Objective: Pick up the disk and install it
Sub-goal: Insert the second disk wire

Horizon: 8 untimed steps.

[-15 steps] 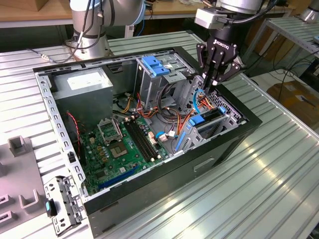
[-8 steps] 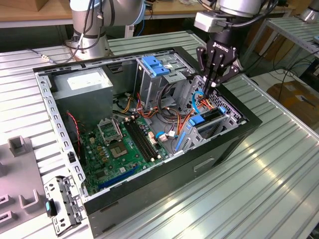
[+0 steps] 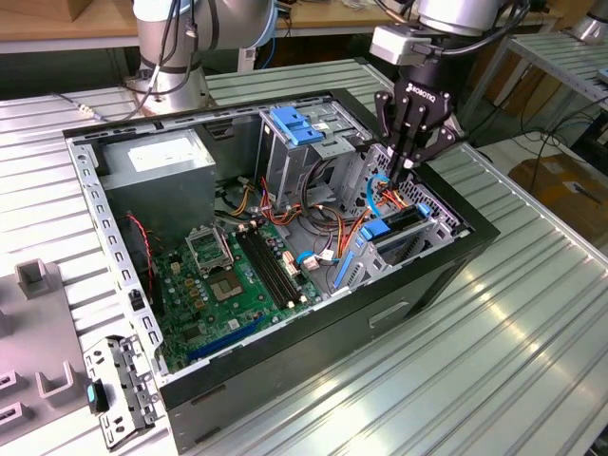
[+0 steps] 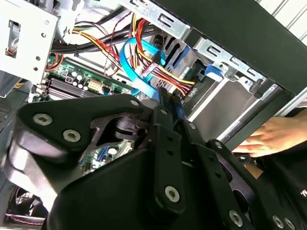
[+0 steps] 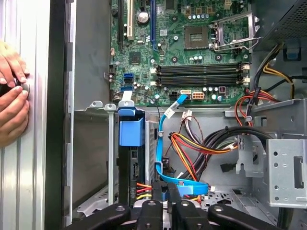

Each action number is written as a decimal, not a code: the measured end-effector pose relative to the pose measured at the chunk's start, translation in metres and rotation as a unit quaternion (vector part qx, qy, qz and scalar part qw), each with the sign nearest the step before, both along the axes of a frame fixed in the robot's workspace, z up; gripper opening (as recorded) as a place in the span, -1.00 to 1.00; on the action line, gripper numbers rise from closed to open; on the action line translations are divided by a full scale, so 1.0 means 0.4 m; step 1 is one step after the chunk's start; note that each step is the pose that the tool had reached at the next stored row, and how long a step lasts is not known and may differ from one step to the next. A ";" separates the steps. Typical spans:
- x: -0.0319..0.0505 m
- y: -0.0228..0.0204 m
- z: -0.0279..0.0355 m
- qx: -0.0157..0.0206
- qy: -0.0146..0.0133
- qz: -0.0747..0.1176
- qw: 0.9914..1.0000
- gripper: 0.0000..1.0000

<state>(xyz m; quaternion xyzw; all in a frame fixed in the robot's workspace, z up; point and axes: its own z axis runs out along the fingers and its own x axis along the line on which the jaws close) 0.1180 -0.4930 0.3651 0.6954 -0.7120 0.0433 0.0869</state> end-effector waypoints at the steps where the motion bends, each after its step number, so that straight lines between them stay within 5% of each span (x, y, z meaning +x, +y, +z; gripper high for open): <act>1: 0.000 0.000 -0.003 0.000 0.000 0.000 1.000 -0.53; 8: -0.002 -0.007 -0.013 0.000 -0.003 0.000 1.000 -0.68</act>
